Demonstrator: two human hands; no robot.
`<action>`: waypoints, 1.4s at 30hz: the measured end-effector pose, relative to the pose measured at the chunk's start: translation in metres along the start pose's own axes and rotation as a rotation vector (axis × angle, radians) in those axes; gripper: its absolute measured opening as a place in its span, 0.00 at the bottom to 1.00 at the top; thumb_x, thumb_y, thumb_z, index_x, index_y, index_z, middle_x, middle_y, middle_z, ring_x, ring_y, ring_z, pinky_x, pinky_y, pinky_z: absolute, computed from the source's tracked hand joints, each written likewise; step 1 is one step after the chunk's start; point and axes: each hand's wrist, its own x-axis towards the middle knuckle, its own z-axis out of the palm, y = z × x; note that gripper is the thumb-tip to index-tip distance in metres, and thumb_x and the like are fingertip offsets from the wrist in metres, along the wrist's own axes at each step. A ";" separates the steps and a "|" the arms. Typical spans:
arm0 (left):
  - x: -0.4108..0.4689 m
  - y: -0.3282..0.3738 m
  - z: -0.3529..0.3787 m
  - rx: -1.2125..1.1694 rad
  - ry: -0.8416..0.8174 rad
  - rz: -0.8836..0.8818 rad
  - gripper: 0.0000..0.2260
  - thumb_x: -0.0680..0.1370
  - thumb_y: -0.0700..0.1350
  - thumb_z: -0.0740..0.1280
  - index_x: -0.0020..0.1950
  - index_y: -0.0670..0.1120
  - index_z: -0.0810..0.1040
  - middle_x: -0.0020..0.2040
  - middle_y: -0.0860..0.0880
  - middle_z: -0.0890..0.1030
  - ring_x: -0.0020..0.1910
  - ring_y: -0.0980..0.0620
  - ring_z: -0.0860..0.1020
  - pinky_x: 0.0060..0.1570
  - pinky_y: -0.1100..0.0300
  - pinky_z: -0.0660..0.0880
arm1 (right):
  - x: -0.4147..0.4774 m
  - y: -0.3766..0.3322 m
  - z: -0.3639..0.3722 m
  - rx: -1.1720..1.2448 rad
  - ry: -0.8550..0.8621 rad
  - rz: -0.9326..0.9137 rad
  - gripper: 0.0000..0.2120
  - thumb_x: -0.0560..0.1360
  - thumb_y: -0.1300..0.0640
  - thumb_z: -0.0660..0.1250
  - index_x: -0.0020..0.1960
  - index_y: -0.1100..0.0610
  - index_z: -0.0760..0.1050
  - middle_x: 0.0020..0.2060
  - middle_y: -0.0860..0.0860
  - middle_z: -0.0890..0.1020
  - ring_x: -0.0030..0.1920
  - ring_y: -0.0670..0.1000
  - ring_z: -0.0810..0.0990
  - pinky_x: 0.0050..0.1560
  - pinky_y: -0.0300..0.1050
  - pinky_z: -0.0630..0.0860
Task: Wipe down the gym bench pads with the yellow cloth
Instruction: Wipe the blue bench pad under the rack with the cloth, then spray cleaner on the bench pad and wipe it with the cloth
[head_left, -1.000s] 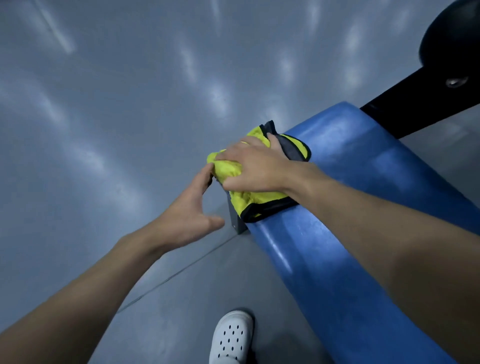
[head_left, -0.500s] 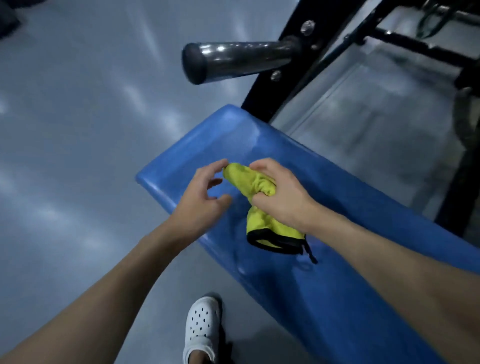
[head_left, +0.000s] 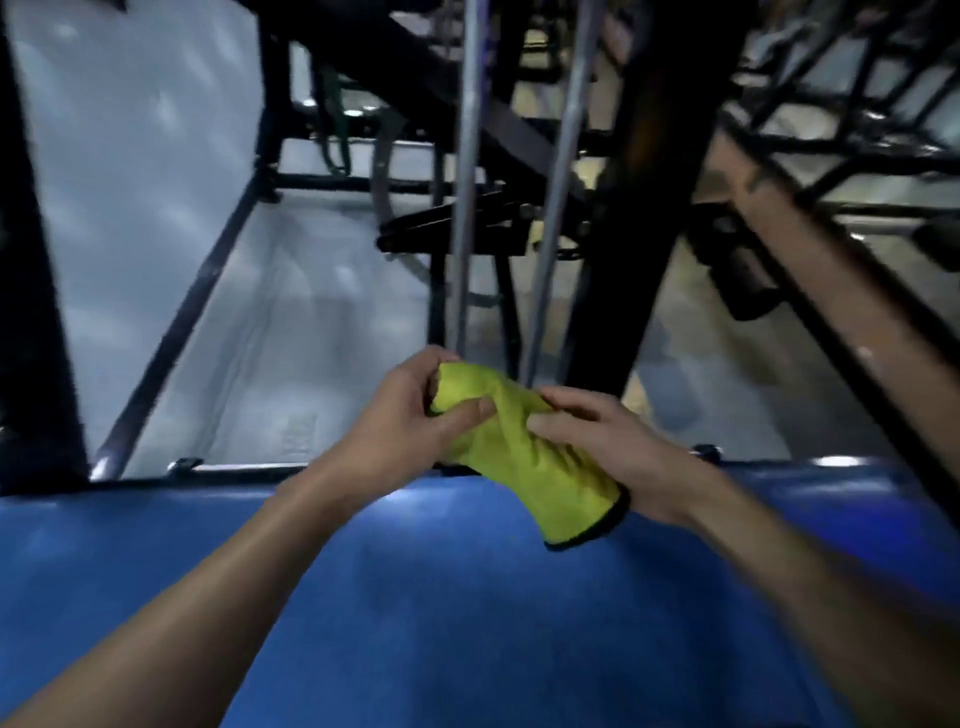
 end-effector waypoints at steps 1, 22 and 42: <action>0.012 0.023 0.016 0.012 -0.052 0.036 0.07 0.76 0.37 0.72 0.48 0.43 0.74 0.33 0.55 0.77 0.30 0.64 0.75 0.32 0.68 0.72 | -0.022 -0.012 -0.023 -0.009 0.041 -0.002 0.12 0.74 0.54 0.71 0.57 0.53 0.81 0.50 0.50 0.86 0.49 0.48 0.83 0.50 0.40 0.79; -0.183 0.402 0.370 0.005 -1.483 0.264 0.10 0.74 0.48 0.76 0.54 0.48 0.83 0.47 0.54 0.87 0.47 0.55 0.85 0.43 0.61 0.80 | -0.596 -0.040 -0.069 0.224 1.466 0.233 0.12 0.74 0.59 0.74 0.57 0.58 0.81 0.52 0.55 0.86 0.55 0.55 0.84 0.63 0.57 0.77; -0.492 0.590 0.704 0.047 -1.254 0.683 0.09 0.76 0.48 0.74 0.46 0.43 0.83 0.42 0.47 0.85 0.42 0.48 0.84 0.48 0.43 0.81 | -1.043 0.109 -0.220 -0.024 2.282 0.363 0.14 0.76 0.52 0.71 0.58 0.59 0.76 0.45 0.50 0.77 0.48 0.50 0.75 0.51 0.44 0.72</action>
